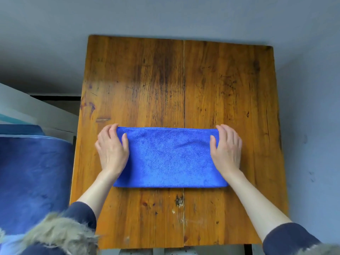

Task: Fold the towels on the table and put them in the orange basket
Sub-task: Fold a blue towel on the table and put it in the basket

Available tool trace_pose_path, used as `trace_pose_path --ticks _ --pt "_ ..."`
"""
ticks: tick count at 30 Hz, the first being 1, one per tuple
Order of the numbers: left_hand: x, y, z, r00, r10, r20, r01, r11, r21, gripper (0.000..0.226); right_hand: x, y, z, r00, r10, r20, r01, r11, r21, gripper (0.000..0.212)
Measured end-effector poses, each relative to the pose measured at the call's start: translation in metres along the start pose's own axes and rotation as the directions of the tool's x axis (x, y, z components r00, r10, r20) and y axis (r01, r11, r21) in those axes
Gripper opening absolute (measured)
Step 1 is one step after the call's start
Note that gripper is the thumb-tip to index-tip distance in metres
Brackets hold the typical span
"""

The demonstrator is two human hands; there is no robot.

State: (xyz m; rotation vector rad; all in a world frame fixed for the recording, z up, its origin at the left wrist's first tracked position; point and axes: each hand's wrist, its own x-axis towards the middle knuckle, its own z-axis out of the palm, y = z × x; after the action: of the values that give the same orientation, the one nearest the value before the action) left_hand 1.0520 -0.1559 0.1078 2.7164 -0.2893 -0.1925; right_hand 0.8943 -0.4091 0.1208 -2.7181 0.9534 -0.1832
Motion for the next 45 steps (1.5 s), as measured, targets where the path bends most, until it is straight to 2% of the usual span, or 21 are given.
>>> trace_pose_path --ticks 1,3,5,8,11,14,17,20,24,29,31,33,35,37,45 --pt "-0.009 0.006 0.004 0.992 0.122 0.004 -0.122 0.991 0.052 0.041 -0.007 -0.01 0.004 0.997 -0.082 0.005 0.082 0.997 -0.01 0.037" --pt "-0.027 0.018 0.017 0.937 0.331 0.111 -0.345 0.929 0.139 0.048 -0.023 -0.031 0.019 0.978 -0.201 0.064 0.203 0.978 -0.038 0.044" --pt "-0.041 0.024 0.033 0.861 0.444 0.247 -0.492 0.85 0.187 0.054 -0.035 -0.046 0.036 0.956 -0.249 0.153 0.259 0.964 -0.052 0.051" --pt "-0.042 0.016 0.051 0.832 0.469 0.298 -0.538 0.813 0.222 0.059 -0.038 -0.045 0.056 0.947 -0.214 0.24 0.236 0.97 -0.064 0.063" --pt "-0.036 0.008 0.059 0.827 0.493 0.268 -0.556 0.789 0.263 0.063 -0.035 -0.036 0.065 0.941 -0.226 0.252 0.266 0.955 -0.135 0.065" --pt "-0.037 0.01 0.059 0.834 0.495 0.244 -0.548 0.794 0.264 0.064 -0.036 -0.036 0.067 0.94 -0.244 0.239 0.279 0.952 -0.127 0.065" --pt "-0.039 0.008 0.054 0.868 0.453 0.203 -0.492 0.836 0.243 0.063 -0.039 -0.03 0.063 0.955 -0.231 0.184 0.251 0.964 -0.089 0.063" --pt "-0.037 -0.007 0.046 0.914 0.375 0.152 -0.402 0.885 0.235 0.059 -0.041 -0.009 0.056 0.98 -0.121 0.159 0.14 0.984 -0.109 0.062" --pt "-0.039 -0.017 0.042 0.913 0.355 0.201 -0.398 0.883 0.249 0.057 -0.045 0.003 0.054 0.977 -0.097 0.191 0.122 0.985 -0.123 0.062" --pt "-0.038 -0.01 0.03 0.944 0.31 0.114 -0.315 0.949 0.031 0.046 -0.046 -0.009 0.048 0.977 -0.082 0.195 0.103 0.989 -0.102 0.063" --pt "-0.043 -0.013 0.021 0.978 0.207 0.018 -0.207 0.978 -0.024 0.042 -0.055 -0.018 0.044 0.975 -0.118 0.187 0.135 0.987 -0.084 0.063" --pt "-0.049 -0.018 0.012 0.999 0.007 -0.045 -0.008 0.999 -0.032 0.039 -0.065 -0.032 0.044 0.964 -0.188 0.189 0.203 0.977 -0.068 0.061" --pt "-0.055 -0.025 0.007 0.978 -0.208 -0.023 0.206 0.977 -0.062 0.033 -0.077 -0.049 0.048 0.94 -0.269 0.212 0.286 0.957 -0.056 0.06" --pt "-0.059 -0.031 0.005 0.932 -0.357 0.055 0.361 0.928 -0.096 0.029 -0.087 -0.063 0.053 0.916 -0.311 0.255 0.336 0.94 -0.059 0.058" --pt "-0.052 -0.032 0.001 0.902 -0.395 0.176 0.414 0.906 -0.088 0.026 -0.096 -0.071 0.064 0.903 -0.25 0.35 0.314 0.939 -0.14 0.057"
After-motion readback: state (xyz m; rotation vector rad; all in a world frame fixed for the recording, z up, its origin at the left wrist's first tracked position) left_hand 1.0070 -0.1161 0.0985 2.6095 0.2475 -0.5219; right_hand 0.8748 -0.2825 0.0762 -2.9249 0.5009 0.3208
